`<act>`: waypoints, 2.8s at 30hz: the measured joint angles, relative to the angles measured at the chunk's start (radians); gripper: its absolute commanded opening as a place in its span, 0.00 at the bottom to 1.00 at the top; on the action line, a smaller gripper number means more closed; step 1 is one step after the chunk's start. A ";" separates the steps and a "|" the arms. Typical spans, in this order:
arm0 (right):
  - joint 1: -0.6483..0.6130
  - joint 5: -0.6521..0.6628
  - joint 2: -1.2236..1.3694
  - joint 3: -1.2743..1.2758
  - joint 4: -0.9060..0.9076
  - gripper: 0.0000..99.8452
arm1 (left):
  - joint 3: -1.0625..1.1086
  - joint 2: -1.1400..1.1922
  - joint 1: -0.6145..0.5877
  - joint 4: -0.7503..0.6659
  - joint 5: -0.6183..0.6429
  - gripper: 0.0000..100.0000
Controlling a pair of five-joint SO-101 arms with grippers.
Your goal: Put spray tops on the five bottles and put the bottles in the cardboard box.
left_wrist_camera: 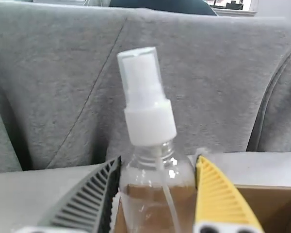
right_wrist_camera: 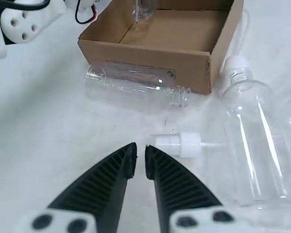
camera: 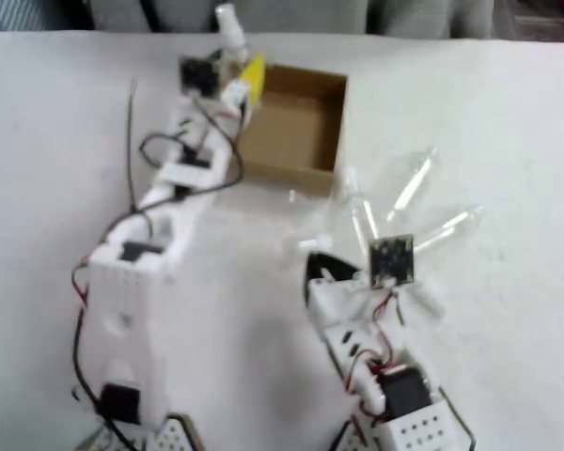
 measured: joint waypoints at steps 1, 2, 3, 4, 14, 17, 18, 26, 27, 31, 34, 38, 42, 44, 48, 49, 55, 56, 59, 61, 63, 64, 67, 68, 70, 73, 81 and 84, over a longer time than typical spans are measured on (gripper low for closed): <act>0.000 0.000 0.000 0.000 0.000 0.02 | -0.018 0.023 0.000 0.000 0.000 0.06; 0.000 0.000 0.000 0.000 0.000 0.02 | -0.041 0.043 0.000 0.000 0.000 0.06; 0.000 0.000 0.000 0.000 0.000 0.02 | -0.060 0.068 0.000 0.000 0.000 0.06; 0.000 0.000 0.000 0.000 0.000 0.02 | -0.081 0.087 0.000 0.000 0.000 0.06; 0.000 0.000 0.000 0.000 0.000 0.02 | -0.288 0.253 -0.003 -0.002 0.000 0.06; 0.000 0.000 0.000 0.000 0.000 0.02 | -0.307 0.270 -0.003 -0.002 0.000 0.06; 0.000 0.000 0.000 0.000 0.000 0.02 | -0.307 0.270 -0.003 -0.002 0.000 0.06; 0.000 0.000 0.000 0.000 0.000 0.02 | -0.318 0.270 -0.003 0.041 -0.077 0.06; 0.000 0.000 0.000 0.000 0.000 0.02 | -0.318 0.270 -0.003 0.046 -0.100 0.06; 0.000 0.000 0.000 0.000 0.000 0.02 | -0.318 0.270 -0.003 0.048 -0.126 0.06; 0.000 0.000 0.000 0.000 0.000 0.02 | -0.319 0.270 -0.003 0.048 -0.130 0.06; 0.000 0.000 0.000 0.000 0.000 0.02 | -0.319 0.270 -0.003 0.048 -0.130 0.06; 0.000 0.000 0.000 0.000 0.000 0.02 | -0.319 0.270 -0.003 0.048 -0.130 0.16; 0.000 0.000 0.000 0.000 0.000 0.02 | -0.319 0.270 -0.003 0.048 -0.130 0.21; 0.000 0.000 0.000 0.000 0.000 0.02 | -0.321 0.267 -0.003 0.077 -0.130 0.23; 0.000 0.000 0.000 0.000 0.000 0.02 | -0.331 0.267 -0.005 0.100 -0.130 0.23; 0.000 0.003 0.000 0.000 0.000 0.02 | -0.339 0.264 -0.009 0.140 -0.130 0.23; 0.000 0.012 0.000 0.000 0.000 0.02 | -0.341 0.264 -0.011 0.146 -0.130 0.23; 0.000 0.049 0.000 0.000 0.000 0.02 | -0.341 0.250 -0.018 0.180 -0.120 0.24; 0.000 0.058 0.000 0.000 0.000 0.02 | -0.341 0.242 -0.020 0.193 -0.117 0.28; 0.000 0.060 0.000 0.000 0.000 0.02 | -0.341 0.239 -0.021 0.201 -0.115 0.33; 0.000 0.060 0.000 0.000 0.000 0.02 | -0.341 0.239 -0.021 0.204 -0.115 0.36; 0.000 0.064 0.000 0.000 0.000 0.02 | -0.336 0.245 -0.029 0.249 -0.110 0.44; 0.000 0.066 0.000 0.000 0.000 0.02 | -0.336 0.245 -0.029 0.273 -0.110 0.46; 0.000 0.069 0.000 0.000 0.000 0.02 | -0.338 0.242 -0.026 0.319 -0.110 0.49; 0.000 0.069 0.000 0.000 0.000 0.02 | -0.338 0.241 -0.028 0.353 -0.110 0.49; 0.000 0.069 0.000 0.000 0.000 0.02 | -0.338 0.242 -0.029 0.377 -0.109 0.50; 0.000 0.069 0.000 0.000 0.000 0.02 | -0.338 0.242 -0.029 0.404 -0.107 0.50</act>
